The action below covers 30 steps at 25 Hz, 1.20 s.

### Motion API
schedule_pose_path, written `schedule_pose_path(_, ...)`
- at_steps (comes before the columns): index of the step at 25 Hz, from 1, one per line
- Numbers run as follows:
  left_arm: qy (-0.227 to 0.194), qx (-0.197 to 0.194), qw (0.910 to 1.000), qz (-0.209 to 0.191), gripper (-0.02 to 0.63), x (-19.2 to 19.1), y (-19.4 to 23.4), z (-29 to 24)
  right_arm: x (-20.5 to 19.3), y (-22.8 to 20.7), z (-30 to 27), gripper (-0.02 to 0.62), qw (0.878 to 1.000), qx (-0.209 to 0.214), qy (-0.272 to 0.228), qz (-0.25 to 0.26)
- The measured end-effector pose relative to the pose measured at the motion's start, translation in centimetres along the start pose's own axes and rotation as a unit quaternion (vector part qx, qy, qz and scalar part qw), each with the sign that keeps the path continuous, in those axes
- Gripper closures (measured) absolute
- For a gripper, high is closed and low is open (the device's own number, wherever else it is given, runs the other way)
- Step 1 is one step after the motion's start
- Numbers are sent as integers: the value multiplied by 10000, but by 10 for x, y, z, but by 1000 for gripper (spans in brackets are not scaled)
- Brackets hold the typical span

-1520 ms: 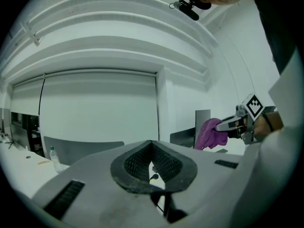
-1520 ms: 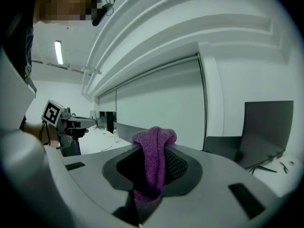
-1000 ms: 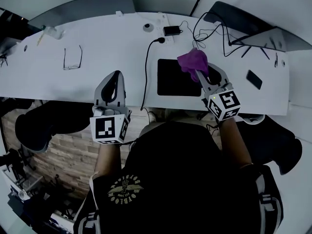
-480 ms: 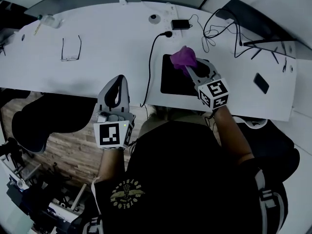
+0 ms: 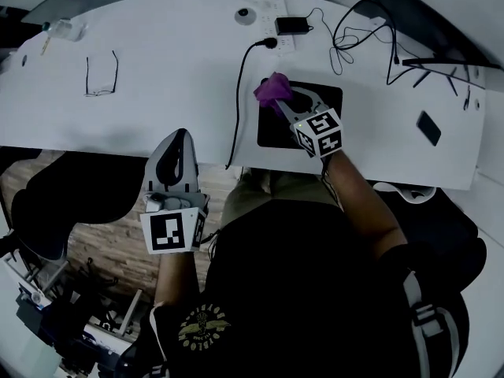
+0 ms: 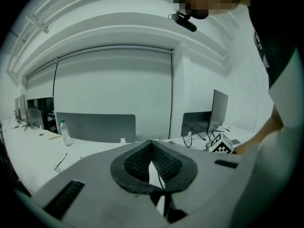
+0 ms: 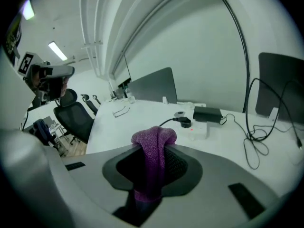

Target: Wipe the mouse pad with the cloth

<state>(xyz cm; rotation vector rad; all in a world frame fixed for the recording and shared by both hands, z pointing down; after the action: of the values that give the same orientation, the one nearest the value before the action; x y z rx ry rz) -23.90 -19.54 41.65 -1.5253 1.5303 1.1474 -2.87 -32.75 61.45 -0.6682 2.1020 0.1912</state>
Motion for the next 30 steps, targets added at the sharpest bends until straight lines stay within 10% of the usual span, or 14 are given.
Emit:
schedule_pose_path(10,-18,-72,9999,143,604,-10,-19,-7,-69,-17,-35,503,9936,-433,1040,45)
schedule_pose_path(30,-193,-729,9971,-38,604,3,-60,-18,-146,-114,88,500,9604,-2056,1652,-894)
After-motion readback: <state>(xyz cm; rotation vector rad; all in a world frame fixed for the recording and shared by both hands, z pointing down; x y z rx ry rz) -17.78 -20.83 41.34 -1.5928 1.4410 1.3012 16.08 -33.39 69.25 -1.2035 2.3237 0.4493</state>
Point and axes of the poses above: the fingertips, and each gripper's own axes: z backward along the fingers, y to its left, x out of its top, the point moved 5 cm from there along z, backward along the fingers, and after that the axes turned 9 degrees about z, right-handed, at the moved point
